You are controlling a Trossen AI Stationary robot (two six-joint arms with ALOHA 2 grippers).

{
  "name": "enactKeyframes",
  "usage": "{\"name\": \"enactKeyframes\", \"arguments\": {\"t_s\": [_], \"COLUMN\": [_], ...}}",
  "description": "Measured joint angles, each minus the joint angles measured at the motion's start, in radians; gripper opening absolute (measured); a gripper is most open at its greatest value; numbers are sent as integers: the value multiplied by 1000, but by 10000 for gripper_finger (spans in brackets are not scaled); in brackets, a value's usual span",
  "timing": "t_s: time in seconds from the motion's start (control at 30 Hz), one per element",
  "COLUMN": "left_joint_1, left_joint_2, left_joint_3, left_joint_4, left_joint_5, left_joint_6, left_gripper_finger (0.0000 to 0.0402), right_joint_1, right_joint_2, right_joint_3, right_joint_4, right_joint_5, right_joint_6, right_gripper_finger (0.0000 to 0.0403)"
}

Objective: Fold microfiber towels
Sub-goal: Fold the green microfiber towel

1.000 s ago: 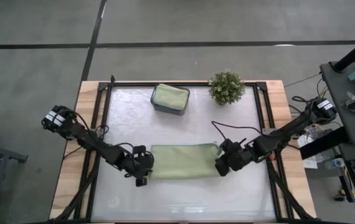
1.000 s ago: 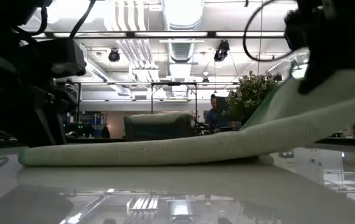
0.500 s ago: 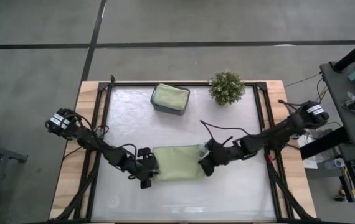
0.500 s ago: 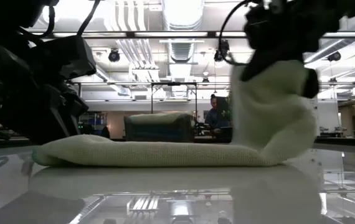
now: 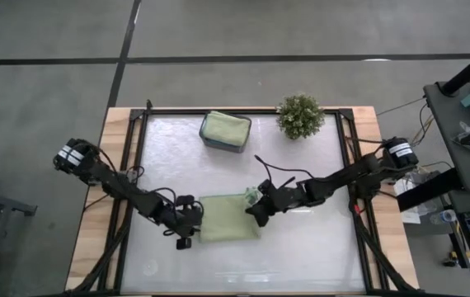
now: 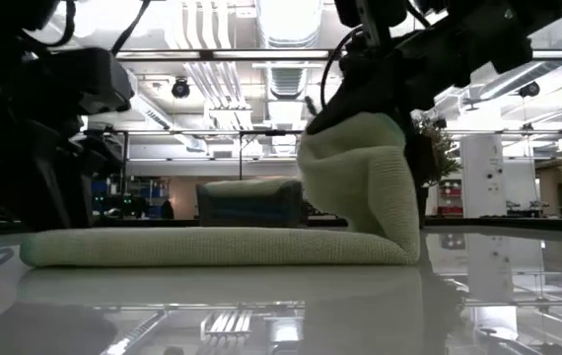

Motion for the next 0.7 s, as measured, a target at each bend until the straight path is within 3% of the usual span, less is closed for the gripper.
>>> {"name": "enactKeyframes", "arguments": {"t_s": [0.27,0.7], "left_joint_1": [0,0], "left_joint_2": [-27,6], "left_joint_3": [-4,-4], "left_joint_4": [-63,-53], "left_joint_5": [-12,-19], "left_joint_6": [0,-27], "left_gripper_finger": [105,105], "right_joint_1": [-13,-63], "right_joint_2": [107,303], "right_joint_3": [49,354], "right_joint_4": [114,-94], "right_joint_5": [0,7], "right_joint_6": [-44,-226], "right_gripper_finger": [15,15]}}
